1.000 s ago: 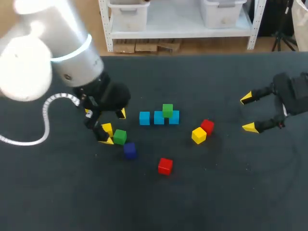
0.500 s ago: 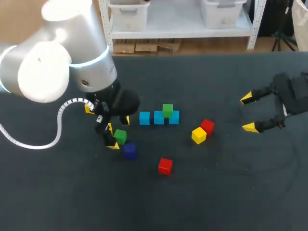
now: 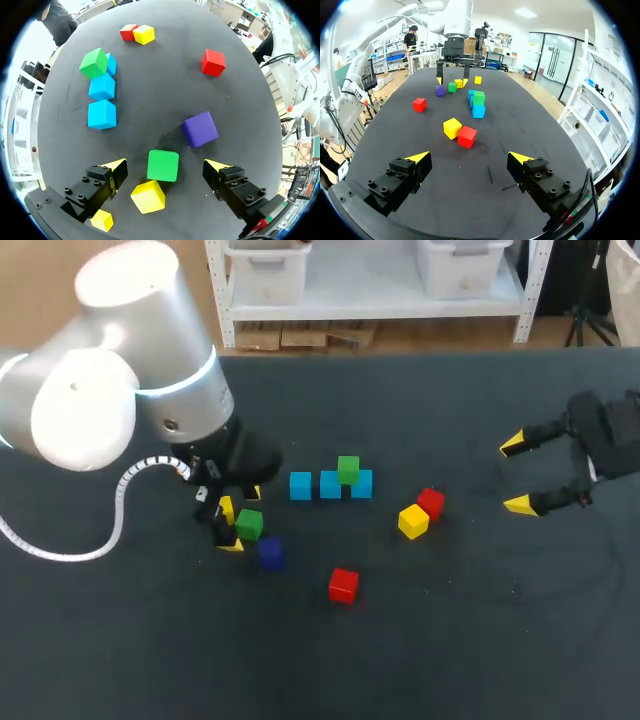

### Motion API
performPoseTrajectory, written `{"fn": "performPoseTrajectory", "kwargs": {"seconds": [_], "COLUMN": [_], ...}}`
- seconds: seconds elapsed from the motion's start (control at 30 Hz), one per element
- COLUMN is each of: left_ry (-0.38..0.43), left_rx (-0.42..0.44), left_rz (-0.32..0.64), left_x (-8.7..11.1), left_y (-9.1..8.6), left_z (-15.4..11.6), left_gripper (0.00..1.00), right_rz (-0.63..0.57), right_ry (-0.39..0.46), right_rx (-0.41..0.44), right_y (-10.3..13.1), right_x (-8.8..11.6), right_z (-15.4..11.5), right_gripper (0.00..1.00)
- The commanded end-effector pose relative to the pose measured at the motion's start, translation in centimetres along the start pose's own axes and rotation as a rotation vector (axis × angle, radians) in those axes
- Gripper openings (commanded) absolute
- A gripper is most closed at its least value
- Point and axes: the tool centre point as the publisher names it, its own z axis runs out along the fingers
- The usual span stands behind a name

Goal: Place the blue cubes, place green cubes on the blue cubes, place the yellow cubes on the green cubes, then place the red cubes on the yellow cubes, and place purple cube on the red cubes.

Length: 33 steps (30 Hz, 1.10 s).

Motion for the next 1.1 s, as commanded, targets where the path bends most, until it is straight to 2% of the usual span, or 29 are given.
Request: {"fn": "performPoseTrajectory", "kwargs": {"seconds": [0.03, 0.1, 0.13, 0.17, 0.2, 0.3, 0.33, 0.37, 0.43, 0.5, 0.57, 0.73, 1.1], "left_ry": [-0.007, -0.008, -0.009, -0.01, -0.01, -0.011, -0.012, -0.012, -0.014, -0.017, -0.022, -0.038, -0.056], "left_rx": [-0.008, -0.008, -0.008, -0.008, -0.007, -0.004, -0.003, -0.003, -0.003, -0.005, -0.008, -0.019, -0.099], "left_rz": [-0.001, -0.001, -0.001, -0.002, -0.003, -0.005, -0.006, -0.007, -0.009, -0.014, -0.02, -0.04, -0.057], "left_x": [0.4, 0.6, 0.6, 0.6, 0.7, 0.7, 0.7, 0.7, 0.6, 0.5, 0.5, 0.3, -1.8], "left_y": [-0.3, -0.3, -0.4, -0.4, -0.4, -0.5, -0.5, -0.5, -0.5, -0.5, -0.4, -0.2, 1.0], "left_z": [0.0, 0.0, 0.0, 0.0, 0.0, 0.2, 0.2, 0.3, 0.3, 0.3, 0.2, -0.3, -4.5], "left_gripper": [0.99, 0.76, 0.47, 0.37, 0.34, 0.34, 0.32, 0.25, 0.25, 0.09, 0.0, 0.0, 0.0], "right_rz": [-0.001, -0.001, -0.001, -0.001, -0.001, -0.001, -0.001, -0.001, -0.001, -0.001, -0.001, -0.001, -0.001], "right_ry": [-0.002, -0.002, -0.002, -0.002, -0.002, -0.002, -0.002, -0.002, -0.002, -0.002, -0.002, -0.002, -0.002], "right_rx": [0.0, 0.0, 0.0, 0.0, 0.0, 0.0, 0.0, 0.0, 0.0, 0.0, 0.0, 0.0, 0.0], "right_y": [0.0, 0.0, 0.0, 0.0, 0.0, 0.0, 0.0, 0.0, 0.0, 0.0, 0.0, 0.0, 0.0], "right_x": [0.0, 0.0, 0.0, 0.0, 0.0, 0.0, 0.0, 0.0, 0.0, 0.0, 0.0, 0.0, 0.0], "right_z": [0.0, 0.0, 0.0, 0.0, 0.0, 0.0, 0.0, 0.0, 0.0, 0.0, 0.0, 0.0, 0.0], "right_gripper": [1.0, 1.0, 1.0, 1.0, 1.0, 1.0, 1.0, 1.0, 1.0, 1.0, 1.0, 1.0, 1.0]}}
